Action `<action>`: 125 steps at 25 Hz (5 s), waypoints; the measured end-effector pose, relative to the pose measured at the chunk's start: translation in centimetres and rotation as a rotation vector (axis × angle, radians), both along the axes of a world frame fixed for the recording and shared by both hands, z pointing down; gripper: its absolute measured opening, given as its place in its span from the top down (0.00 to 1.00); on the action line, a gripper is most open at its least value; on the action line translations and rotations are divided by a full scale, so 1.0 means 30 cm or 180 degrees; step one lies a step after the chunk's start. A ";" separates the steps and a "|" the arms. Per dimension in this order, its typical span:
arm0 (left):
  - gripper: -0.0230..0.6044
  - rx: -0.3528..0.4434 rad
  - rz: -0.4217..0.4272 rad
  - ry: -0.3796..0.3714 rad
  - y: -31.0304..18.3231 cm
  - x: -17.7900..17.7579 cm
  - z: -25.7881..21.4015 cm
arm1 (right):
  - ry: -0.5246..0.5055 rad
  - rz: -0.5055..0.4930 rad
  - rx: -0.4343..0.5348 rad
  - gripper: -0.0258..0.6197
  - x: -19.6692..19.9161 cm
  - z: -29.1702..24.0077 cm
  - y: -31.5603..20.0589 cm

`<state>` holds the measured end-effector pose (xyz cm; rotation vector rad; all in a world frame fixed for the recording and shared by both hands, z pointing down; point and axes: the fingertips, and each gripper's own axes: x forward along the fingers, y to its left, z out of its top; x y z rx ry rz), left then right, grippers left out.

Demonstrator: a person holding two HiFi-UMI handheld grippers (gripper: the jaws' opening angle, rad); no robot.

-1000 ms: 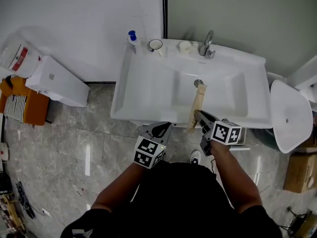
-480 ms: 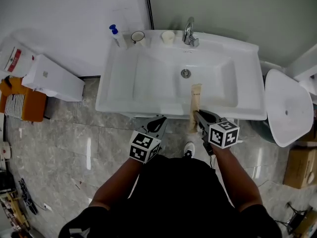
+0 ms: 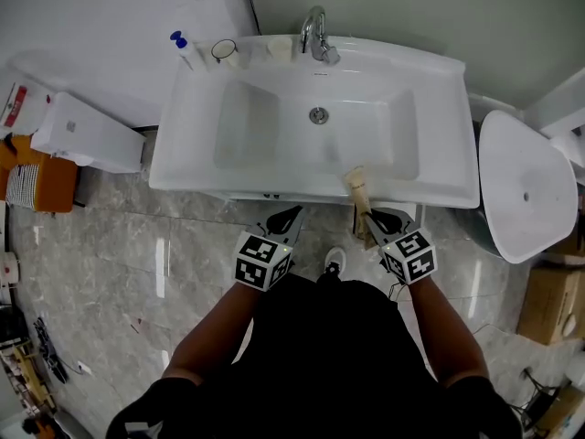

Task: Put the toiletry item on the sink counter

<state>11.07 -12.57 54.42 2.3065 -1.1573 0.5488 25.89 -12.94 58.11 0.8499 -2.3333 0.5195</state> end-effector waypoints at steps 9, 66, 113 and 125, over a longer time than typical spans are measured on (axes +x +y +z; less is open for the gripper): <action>0.96 -0.0022 0.0014 -0.0190 0.035 0.121 0.034 | 0.0966 -0.0732 0.0195 0.92 0.199 0.211 0.078; 0.96 -0.0075 -0.0167 -0.0333 0.145 0.068 -0.002 | 0.1556 -0.0137 -0.0161 0.86 0.439 0.587 0.098; 0.96 0.0317 0.0382 0.0141 0.738 -0.198 -0.256 | -0.1195 0.0734 0.0065 0.96 -0.318 -0.313 0.777; 0.96 0.0274 0.0163 0.0102 0.775 -0.087 -0.239 | -0.1086 0.0411 0.0027 0.96 -0.233 -0.298 0.776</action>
